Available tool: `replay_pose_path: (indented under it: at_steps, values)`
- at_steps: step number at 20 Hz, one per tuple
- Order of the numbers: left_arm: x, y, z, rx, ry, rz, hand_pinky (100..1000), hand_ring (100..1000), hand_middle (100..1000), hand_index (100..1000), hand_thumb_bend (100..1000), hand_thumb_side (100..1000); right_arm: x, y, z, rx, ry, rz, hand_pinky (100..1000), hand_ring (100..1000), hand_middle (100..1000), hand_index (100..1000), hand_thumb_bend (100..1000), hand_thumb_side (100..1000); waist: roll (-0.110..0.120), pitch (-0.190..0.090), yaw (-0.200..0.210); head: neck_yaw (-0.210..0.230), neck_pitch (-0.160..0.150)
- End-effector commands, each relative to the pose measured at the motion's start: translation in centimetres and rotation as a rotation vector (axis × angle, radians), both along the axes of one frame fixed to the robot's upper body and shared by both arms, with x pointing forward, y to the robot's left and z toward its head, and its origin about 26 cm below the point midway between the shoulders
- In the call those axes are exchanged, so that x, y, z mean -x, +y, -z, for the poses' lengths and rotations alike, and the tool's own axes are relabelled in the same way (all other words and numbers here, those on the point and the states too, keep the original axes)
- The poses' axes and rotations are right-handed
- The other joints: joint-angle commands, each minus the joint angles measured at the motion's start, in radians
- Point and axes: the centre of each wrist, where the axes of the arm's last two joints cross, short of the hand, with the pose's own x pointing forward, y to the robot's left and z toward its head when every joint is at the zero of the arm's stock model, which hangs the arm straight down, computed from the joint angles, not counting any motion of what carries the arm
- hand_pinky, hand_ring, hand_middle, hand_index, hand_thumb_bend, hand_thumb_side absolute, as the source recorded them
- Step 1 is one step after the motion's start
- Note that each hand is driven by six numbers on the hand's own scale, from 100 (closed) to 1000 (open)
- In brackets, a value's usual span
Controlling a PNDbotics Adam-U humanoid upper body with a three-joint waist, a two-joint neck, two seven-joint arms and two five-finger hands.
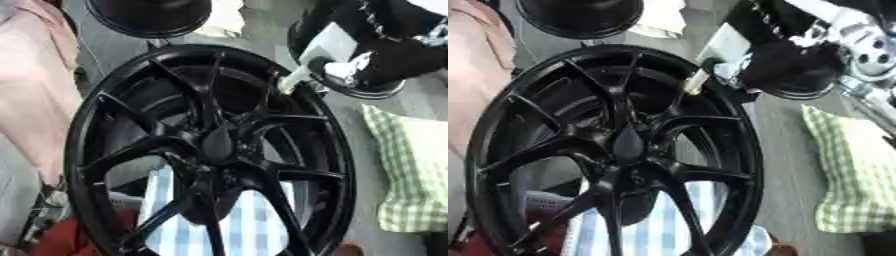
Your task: Pull the pin out of the wheel hub.
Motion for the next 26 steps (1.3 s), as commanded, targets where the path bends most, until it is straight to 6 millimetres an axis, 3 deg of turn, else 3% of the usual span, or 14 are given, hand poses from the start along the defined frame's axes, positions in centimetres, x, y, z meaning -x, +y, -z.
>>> replay_pose_path:
  at_steps: [1,10,17,21,23,24,25,26]
  values:
    - [0.4,0.3,-1.1,-0.026,-0.035,-0.011,779,726,622,768,145,681,0.2,-2.6,-2.2,-0.083,-0.12,0.101,694,554,262,359,100,100,0.014,-0.015,-0.005,-0.006,0.0]
    - [0.6,0.6,-0.9,-0.024,-0.042,-0.034,780,726,623,768,141,676,-0.9,-10.2,-1.8,-0.276,-0.192,0.402,691,553,260,354,100,100,0.042,-0.005,-0.019,-0.006,0.011]
    - [0.7,0.7,-0.8,-0.017,-0.05,-0.047,780,727,623,768,140,673,-1.9,-15.8,2.4,-0.413,-0.14,0.553,700,559,268,358,100,100,0.06,0.002,-0.023,0.001,0.018]
    - [0.7,0.8,-0.8,-0.011,-0.055,-0.051,780,727,623,768,141,670,-2.1,-17.8,5.7,-0.324,-0.118,0.657,711,583,298,390,100,100,0.071,0.004,-0.025,-0.003,0.016]
    - [0.7,0.8,-0.7,-0.007,-0.057,-0.054,780,727,623,768,140,670,-2.3,-18.8,7.3,-0.269,-0.1,0.726,716,615,353,442,100,100,0.077,0.004,-0.025,-0.004,0.014]
    - [0.7,0.8,-0.7,-0.005,-0.058,-0.055,780,727,623,768,140,670,-2.3,-19.3,8.1,-0.244,-0.085,0.758,740,719,508,590,100,100,0.079,0.005,-0.025,-0.004,0.012]
    - [0.7,0.9,-0.7,-0.004,-0.058,-0.057,780,727,623,768,140,670,-2.3,-19.7,8.8,-0.217,-0.061,0.787,761,775,603,675,100,100,0.08,0.006,-0.024,-0.004,0.011]
    - [0.7,0.9,-0.7,-0.002,-0.058,-0.059,780,727,623,768,132,663,-2.3,-20.2,9.5,-0.194,-0.032,0.81,825,899,807,783,100,100,0.081,0.007,-0.024,-0.003,0.009]
